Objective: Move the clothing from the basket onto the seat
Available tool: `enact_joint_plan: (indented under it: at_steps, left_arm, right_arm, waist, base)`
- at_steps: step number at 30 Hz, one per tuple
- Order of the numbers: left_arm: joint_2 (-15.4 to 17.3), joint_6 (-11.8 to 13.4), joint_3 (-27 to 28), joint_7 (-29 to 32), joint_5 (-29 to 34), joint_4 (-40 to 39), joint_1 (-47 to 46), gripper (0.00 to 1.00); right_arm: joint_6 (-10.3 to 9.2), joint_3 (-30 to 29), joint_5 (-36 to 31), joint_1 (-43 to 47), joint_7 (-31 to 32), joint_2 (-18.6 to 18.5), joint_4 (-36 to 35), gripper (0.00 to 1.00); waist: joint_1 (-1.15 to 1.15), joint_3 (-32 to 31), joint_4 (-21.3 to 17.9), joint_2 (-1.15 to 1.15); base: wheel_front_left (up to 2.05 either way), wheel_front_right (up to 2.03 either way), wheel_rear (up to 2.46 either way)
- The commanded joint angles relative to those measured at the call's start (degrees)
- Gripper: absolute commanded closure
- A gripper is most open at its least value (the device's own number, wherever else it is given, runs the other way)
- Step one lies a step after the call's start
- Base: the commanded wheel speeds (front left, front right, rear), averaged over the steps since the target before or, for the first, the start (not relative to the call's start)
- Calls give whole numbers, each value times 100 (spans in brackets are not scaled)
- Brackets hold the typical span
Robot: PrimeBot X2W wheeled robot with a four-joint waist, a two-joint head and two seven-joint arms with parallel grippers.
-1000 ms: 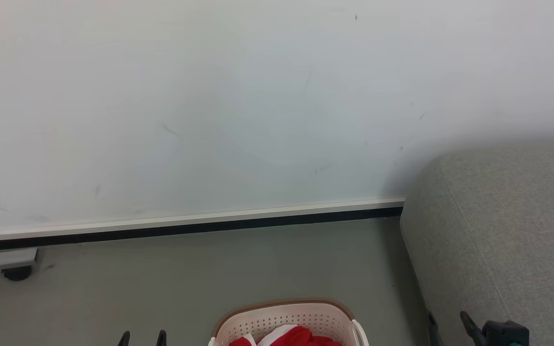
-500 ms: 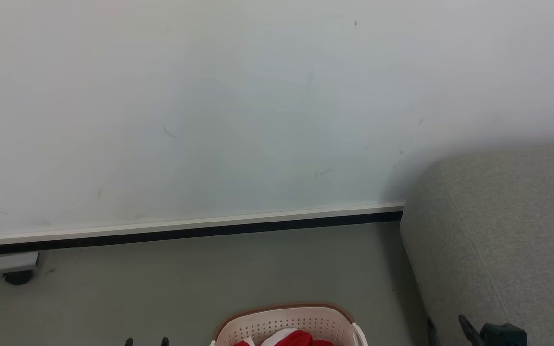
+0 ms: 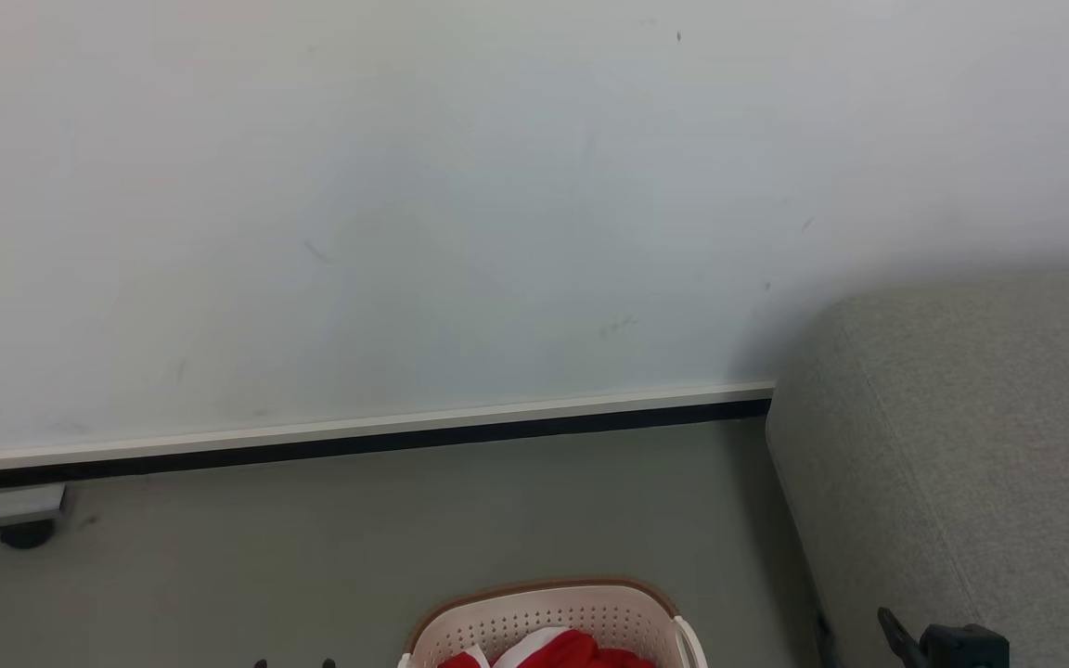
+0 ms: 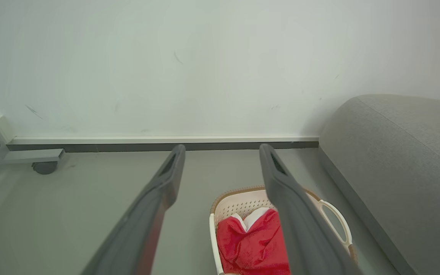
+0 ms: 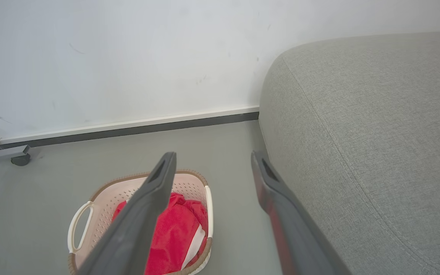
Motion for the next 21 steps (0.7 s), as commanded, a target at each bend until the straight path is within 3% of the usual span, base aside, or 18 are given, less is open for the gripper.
enact_joint_plan:
  at_steps: [1, 12, 21]
  left_arm:
    - [-6, -12, -15, -25, 11, 42, 70, 0]
    - [-17, -257, -545, -19, -569, 1037, -490, 0]
    - [-16, -130, -999, 76, -700, 2353, -1909, 0]
  right_arm:
    - [2, 17, 36, 20, -1, 13, -1, 0]
    - [2, 188, 28, -157, 37, 10, -182, 0]
    - [2, 397, 198, -670, -248, 13, -465, 0]
  waist:
    - [0, 46, -47, 0]
    - [0, 741, -822, 0]
    - [0, 2198, -1639, 0]
  base:
    - [0, 0, 0]
    - [0, 0, 0]
    - [0, 0, 0]
